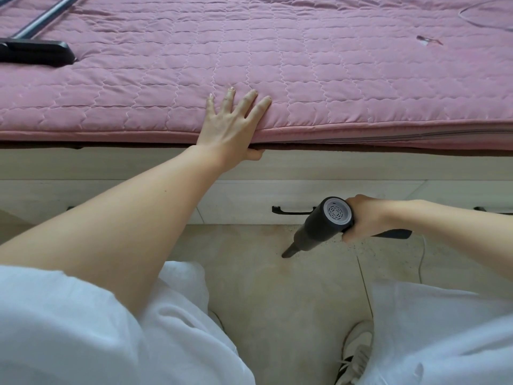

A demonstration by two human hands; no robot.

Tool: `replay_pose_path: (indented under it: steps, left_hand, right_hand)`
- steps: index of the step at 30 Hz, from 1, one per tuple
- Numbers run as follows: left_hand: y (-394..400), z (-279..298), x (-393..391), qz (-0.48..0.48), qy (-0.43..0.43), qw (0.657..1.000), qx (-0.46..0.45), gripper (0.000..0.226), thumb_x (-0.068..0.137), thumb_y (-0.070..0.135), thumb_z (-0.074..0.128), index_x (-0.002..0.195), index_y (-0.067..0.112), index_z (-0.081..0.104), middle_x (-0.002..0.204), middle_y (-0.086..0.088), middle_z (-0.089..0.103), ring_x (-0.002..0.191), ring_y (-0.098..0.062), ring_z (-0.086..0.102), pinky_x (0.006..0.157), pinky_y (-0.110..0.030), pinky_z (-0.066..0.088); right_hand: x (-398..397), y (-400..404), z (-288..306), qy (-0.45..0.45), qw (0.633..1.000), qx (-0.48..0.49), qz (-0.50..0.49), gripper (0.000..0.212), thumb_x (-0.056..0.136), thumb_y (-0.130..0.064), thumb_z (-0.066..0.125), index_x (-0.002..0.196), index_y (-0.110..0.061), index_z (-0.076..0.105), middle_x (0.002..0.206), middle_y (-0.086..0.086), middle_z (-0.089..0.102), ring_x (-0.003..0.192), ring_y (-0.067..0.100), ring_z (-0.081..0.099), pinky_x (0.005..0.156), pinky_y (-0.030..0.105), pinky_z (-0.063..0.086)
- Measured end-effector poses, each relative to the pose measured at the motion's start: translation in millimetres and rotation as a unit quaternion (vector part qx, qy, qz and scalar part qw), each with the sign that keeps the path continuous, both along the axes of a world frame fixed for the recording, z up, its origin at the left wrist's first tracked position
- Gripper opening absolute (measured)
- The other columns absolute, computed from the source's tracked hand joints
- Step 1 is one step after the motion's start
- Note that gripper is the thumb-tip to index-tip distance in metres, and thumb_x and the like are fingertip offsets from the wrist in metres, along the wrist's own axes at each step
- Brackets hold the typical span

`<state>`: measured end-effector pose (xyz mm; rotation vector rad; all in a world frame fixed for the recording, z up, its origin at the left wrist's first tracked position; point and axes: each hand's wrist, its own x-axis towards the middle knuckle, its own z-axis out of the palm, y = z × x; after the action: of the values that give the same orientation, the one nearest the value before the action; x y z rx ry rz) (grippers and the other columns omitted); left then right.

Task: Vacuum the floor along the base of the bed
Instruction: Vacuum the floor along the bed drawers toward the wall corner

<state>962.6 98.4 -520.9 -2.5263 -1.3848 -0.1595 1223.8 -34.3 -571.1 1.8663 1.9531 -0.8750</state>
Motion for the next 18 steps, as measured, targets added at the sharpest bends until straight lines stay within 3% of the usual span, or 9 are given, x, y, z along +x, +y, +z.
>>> replay_pose_path:
  steps: [6,11,18]
  left_hand:
    - [0.4,0.0,0.3,-0.026,0.009,1.000,0.010,0.108,0.073,0.052,0.076,0.156,0.025,0.011,0.161,-0.007,0.015,0.147,-0.040,0.013,0.115,-0.063,0.016]
    - [1.2,-0.3,0.5,-0.035,0.014,0.999,0.011,0.110,0.072,0.050,0.078,0.156,0.025,0.010,0.162,-0.007,0.014,0.148,-0.038,0.012,0.114,-0.063,0.016]
    - [-0.3,2.3,8.6,-0.045,-0.001,0.999,0.001,0.107,0.072,0.053,0.075,0.155,0.028,0.012,0.162,-0.001,0.014,0.149,-0.035,0.013,0.115,-0.062,0.014]
  right_hand:
    - [1.0,-0.4,-4.4,0.008,1.000,0.012,-0.003,0.022,0.068,-0.025,0.069,0.086,-0.021,0.056,0.083,0.004,0.067,0.069,0.016,0.059,0.060,0.029,0.048]
    - [-3.6,-1.3,-3.0,0.008,1.000,0.017,0.007,0.016,0.072,-0.021,0.066,0.079,-0.023,0.052,0.070,-0.004,0.058,0.060,0.010,0.052,0.054,0.022,0.040]
    - [-4.8,-2.3,-2.1,0.008,1.000,0.004,0.007,0.022,0.071,-0.022,0.071,0.084,-0.023,0.053,0.077,-0.002,0.061,0.064,0.011,0.054,0.055,0.022,0.042]
